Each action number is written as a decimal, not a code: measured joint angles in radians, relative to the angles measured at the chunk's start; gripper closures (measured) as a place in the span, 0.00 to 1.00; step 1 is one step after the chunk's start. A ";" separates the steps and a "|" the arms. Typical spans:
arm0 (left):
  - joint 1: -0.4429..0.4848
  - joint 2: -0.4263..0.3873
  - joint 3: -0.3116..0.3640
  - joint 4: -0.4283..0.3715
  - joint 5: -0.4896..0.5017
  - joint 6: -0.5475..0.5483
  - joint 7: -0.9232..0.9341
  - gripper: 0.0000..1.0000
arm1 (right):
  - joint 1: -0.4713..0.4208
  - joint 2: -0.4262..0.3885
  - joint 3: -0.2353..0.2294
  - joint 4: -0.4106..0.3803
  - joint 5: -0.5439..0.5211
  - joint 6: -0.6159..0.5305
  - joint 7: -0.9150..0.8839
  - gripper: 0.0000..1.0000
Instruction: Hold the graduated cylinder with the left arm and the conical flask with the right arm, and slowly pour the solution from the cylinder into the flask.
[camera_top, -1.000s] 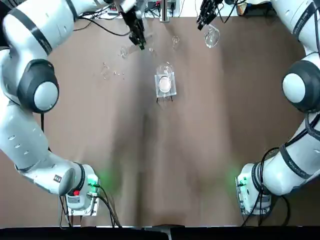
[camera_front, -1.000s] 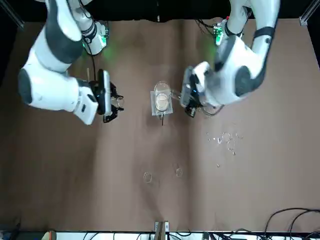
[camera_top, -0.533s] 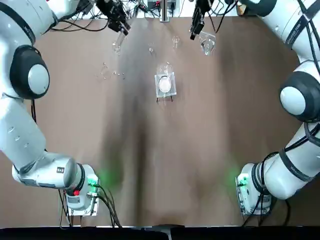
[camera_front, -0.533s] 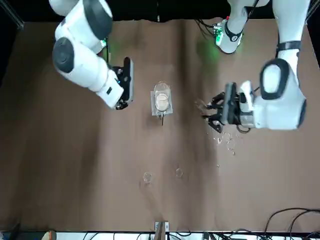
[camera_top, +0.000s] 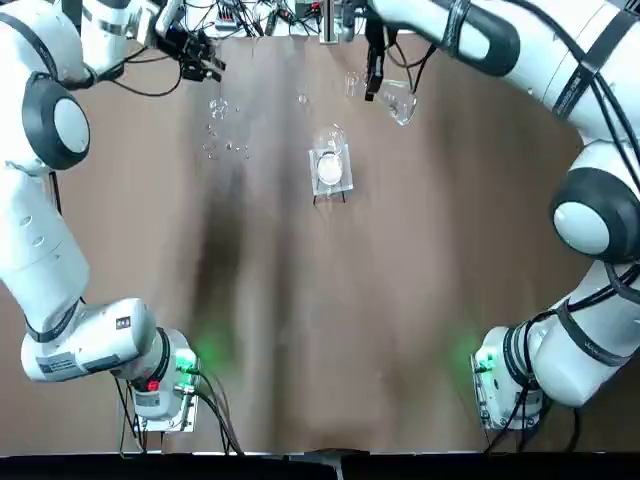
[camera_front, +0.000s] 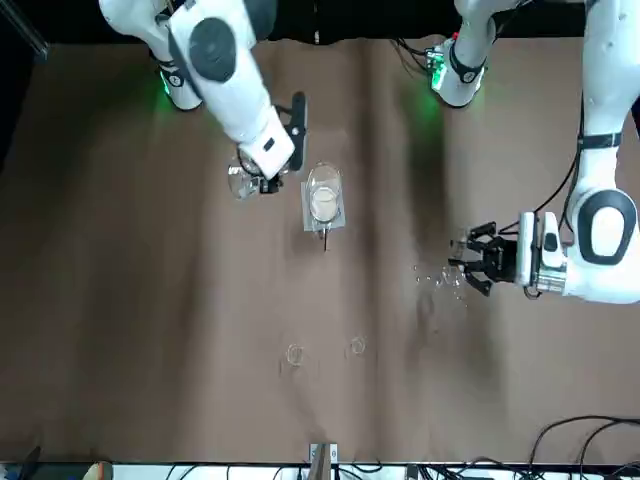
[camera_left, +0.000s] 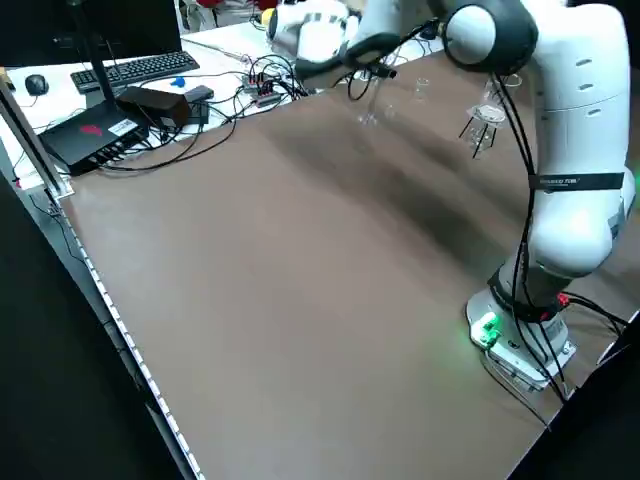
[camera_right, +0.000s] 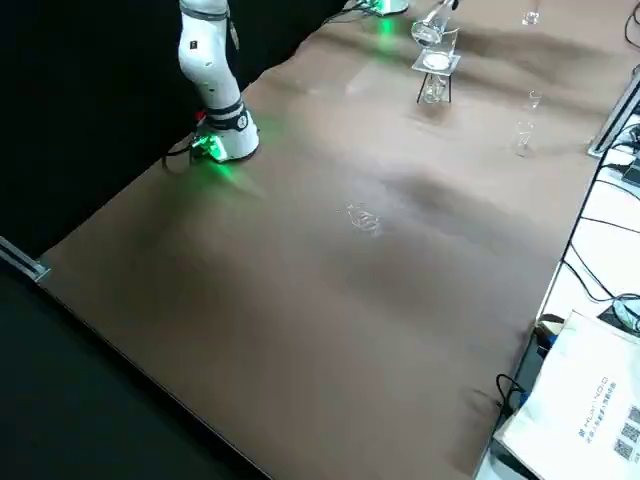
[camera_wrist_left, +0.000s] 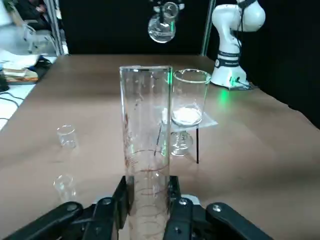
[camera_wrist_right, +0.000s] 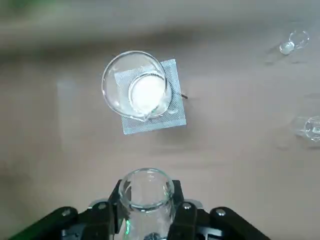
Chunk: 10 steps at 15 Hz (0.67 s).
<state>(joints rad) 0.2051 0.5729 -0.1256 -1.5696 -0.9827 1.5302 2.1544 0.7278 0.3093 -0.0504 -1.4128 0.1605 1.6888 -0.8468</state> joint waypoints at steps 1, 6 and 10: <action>0.021 0.023 0.000 -0.001 -0.007 -0.003 0.020 0.66 | 0.018 0.000 0.000 0.000 -0.012 0.008 0.021 0.61; 0.095 0.112 -0.001 -0.001 -0.020 -0.024 0.105 0.66 | 0.095 0.000 0.000 0.000 -0.121 0.044 0.115 0.61; 0.135 0.164 -0.001 -0.001 -0.023 -0.039 0.171 0.66 | 0.119 0.009 0.000 0.000 -0.149 0.056 0.139 0.61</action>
<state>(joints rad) 0.3403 0.7365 -0.1264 -1.5708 -1.0057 1.4908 2.3252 0.8468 0.3183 -0.0504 -1.4128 0.0119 1.7447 -0.7082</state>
